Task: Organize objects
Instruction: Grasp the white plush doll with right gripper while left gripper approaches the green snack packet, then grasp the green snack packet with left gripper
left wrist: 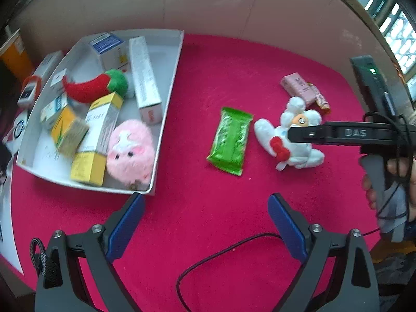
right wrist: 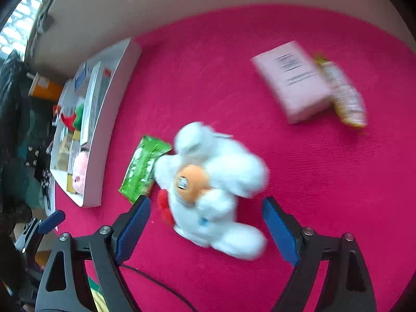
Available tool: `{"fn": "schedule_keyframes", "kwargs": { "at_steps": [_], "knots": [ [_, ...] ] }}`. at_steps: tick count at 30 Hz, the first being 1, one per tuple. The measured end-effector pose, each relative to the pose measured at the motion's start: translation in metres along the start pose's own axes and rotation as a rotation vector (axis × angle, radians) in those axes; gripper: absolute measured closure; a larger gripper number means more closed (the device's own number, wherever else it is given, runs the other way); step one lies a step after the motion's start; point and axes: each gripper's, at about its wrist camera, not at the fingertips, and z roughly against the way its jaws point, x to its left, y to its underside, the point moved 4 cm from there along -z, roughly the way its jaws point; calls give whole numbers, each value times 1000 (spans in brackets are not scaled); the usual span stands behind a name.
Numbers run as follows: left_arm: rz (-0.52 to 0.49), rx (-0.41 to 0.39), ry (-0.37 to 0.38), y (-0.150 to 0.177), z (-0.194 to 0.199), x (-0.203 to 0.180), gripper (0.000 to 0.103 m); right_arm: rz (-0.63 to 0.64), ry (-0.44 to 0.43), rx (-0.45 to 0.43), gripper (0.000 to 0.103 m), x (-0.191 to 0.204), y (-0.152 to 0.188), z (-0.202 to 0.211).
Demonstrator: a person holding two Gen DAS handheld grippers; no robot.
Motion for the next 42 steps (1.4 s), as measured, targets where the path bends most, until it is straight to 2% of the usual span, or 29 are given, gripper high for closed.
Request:
{"fn": "schedule_keyframes", "kwargs": {
  "at_steps": [4,5,6,8,10,13,22,25,30,33,34,35,37,38,42],
  "knots": [
    [18,21,-22,-1,-4,0,8,20,-15,41,11,10,-4,-23],
    [11,22,-25,-3,-5,-2,8,32,-13,28,11,11,-4,-22],
    [2,24,-27,-5,-7,-5,8,58,-11,18,20,13,-4,-21],
    [-21,28,-22,-10,-12,-12,8,127,-2,14,45,14,-4,-20],
    [-50,36,-13,-18,-21,-21,8,134,-10,-2,51,7,-4,-10],
    [-91,44,-20,-30,-38,-34,8,117,-1,-54,51,-11,-5,14],
    [-222,79,-80,-62,-101,-59,8,-130,-18,-187,51,-85,-1,84],
    [-233,115,-85,-61,-117,-55,7,-178,-37,-201,51,-97,3,97],
    [-247,104,-65,-60,-119,-53,7,-197,-53,-222,51,-105,5,109],
    [-247,96,-57,-60,-117,-53,20,-186,-72,-224,51,-103,4,112],
    [-249,89,-57,-60,-115,-53,32,-181,-73,-225,51,-101,3,113],
    [-249,81,-60,-60,-112,-52,39,-176,-77,-224,51,-99,2,113],
    [-243,75,-70,-59,-109,-51,62,-165,-81,-225,51,-90,-1,110],
    [-242,73,-76,-59,-108,-51,67,-155,-85,-225,51,-85,-3,109],
    [-235,56,-55,-53,-100,-55,67,-112,-90,-229,51,-66,-6,108]
  ]
}}
